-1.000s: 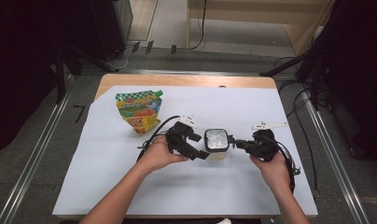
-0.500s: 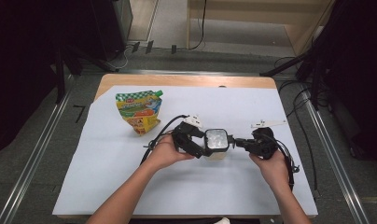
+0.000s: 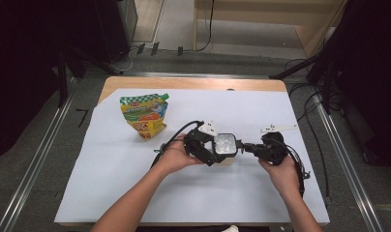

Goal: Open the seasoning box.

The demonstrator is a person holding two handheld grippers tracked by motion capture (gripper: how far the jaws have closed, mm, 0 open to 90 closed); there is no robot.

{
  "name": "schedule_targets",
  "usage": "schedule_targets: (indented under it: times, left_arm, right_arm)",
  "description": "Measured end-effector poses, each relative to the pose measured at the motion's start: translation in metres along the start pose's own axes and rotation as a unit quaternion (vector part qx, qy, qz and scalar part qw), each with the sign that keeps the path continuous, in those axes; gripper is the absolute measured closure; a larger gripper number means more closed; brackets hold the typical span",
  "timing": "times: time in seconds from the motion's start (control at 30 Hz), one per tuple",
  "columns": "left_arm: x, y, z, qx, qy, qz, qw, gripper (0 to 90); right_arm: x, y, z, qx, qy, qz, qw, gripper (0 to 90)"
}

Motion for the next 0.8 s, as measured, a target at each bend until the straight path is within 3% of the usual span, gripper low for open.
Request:
schedule_targets:
  times: [0.37,0.8]
  left_arm:
    - [0.0053,-0.0061,-0.0025,0.008,0.022,0.015,0.9996,15.8]
    - [0.0067,-0.0067,-0.0032,0.009,0.028,0.017,0.9994,16.0]
  right_arm:
    - [-0.0008,0.0008,0.0004,-0.002,0.001,0.004,1.0000,90.0]
    - [-0.0019,0.0007,0.0017,-0.005,0.001,0.008,1.0000,90.0]
Point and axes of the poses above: each handheld gripper's, and its own axes: y roughly forward along the jaws, x roughly out of its top, z roughly to its left, the point moved 7 cm from there along y, roughly forward along the jaws, and after that the axes turned 14 degrees about -y, right-handed, at the moved point
